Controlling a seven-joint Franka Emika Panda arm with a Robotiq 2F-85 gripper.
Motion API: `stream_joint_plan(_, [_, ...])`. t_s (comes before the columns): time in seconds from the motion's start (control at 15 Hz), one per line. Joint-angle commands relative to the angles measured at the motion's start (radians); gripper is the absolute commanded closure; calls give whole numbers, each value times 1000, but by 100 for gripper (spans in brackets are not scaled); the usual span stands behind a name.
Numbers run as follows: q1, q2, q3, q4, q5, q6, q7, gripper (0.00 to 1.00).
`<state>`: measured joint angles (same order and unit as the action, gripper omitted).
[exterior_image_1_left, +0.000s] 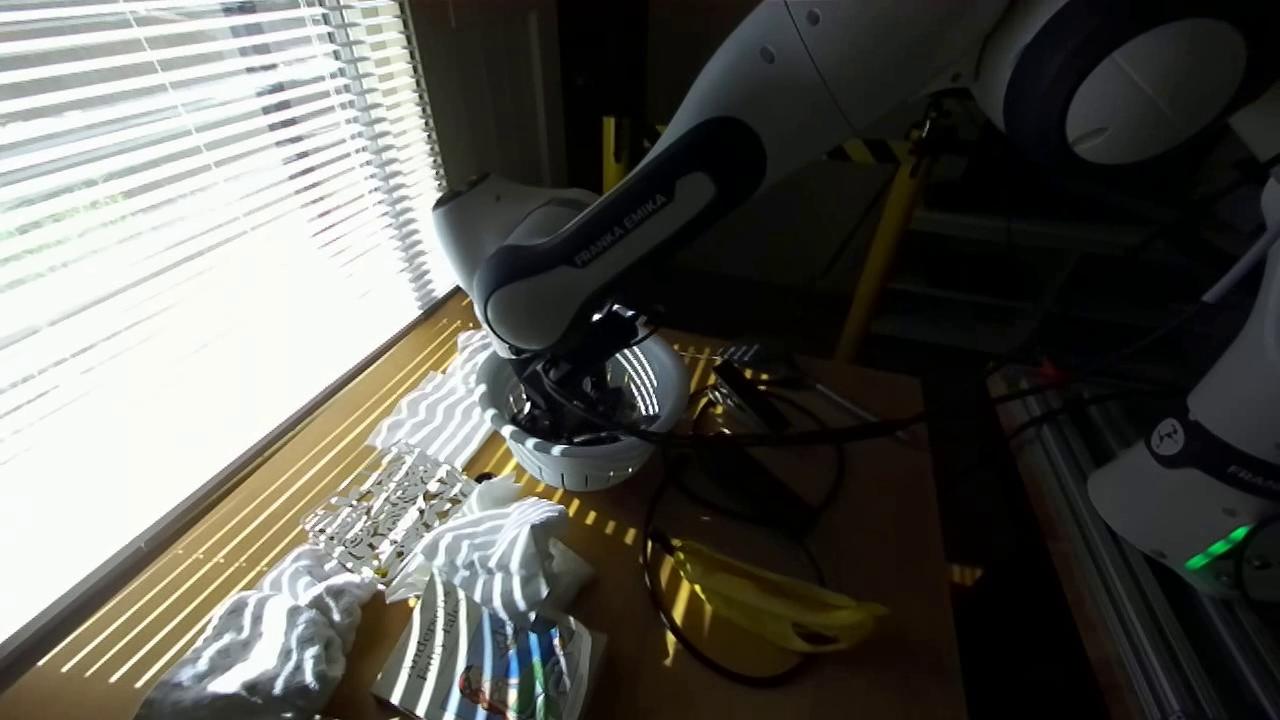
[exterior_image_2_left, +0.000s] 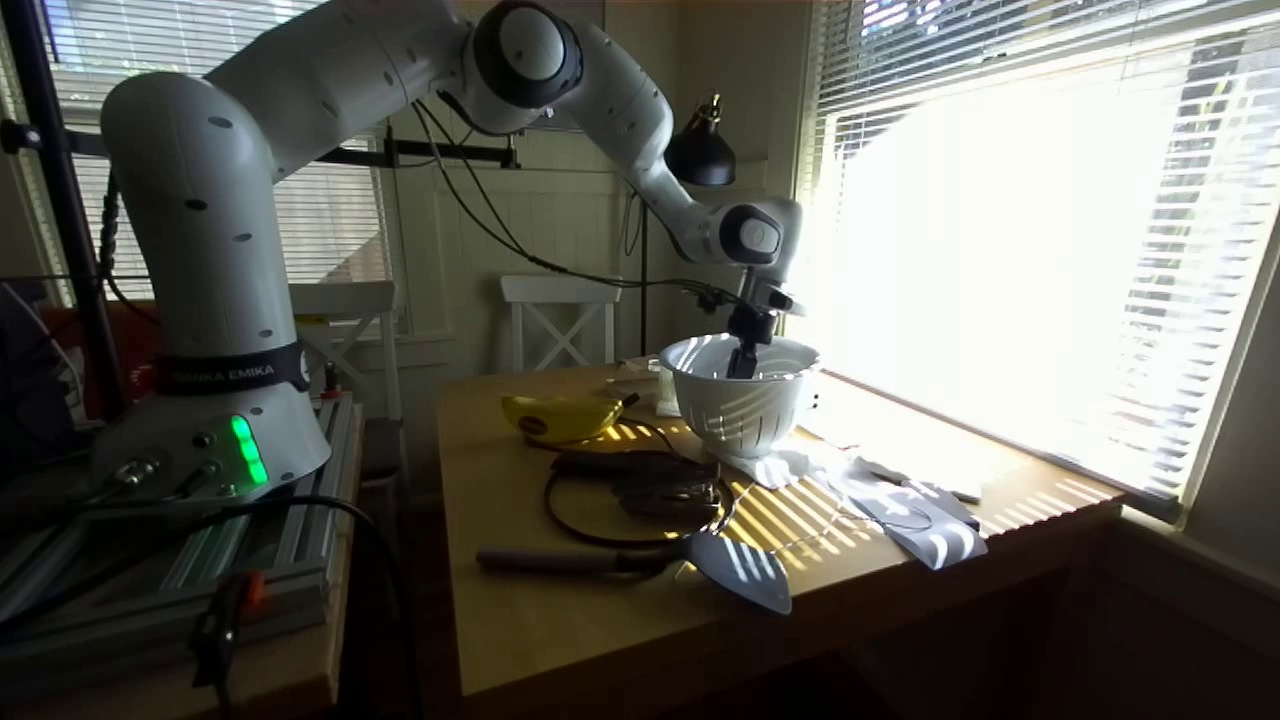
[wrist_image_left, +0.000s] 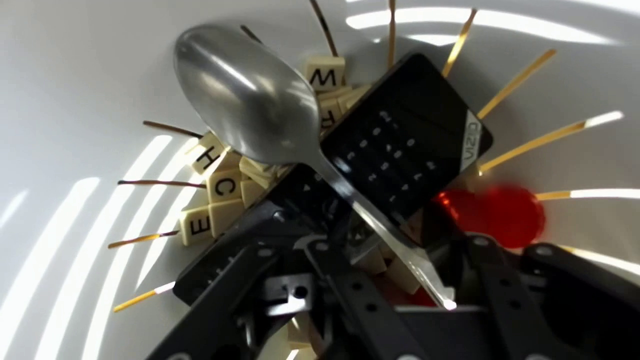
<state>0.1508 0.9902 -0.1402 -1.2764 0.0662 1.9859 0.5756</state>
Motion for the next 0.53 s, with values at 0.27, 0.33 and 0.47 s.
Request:
stream_joint_plan(0.27, [18, -118, -15, -85, -43, 147, 31, 100])
stream_joint_plan(0.33, [25, -160, -23, -125, -57, 188, 35, 100])
stream_joint_plan(0.47, [40, -252, -31, -217, -80, 273, 39, 99])
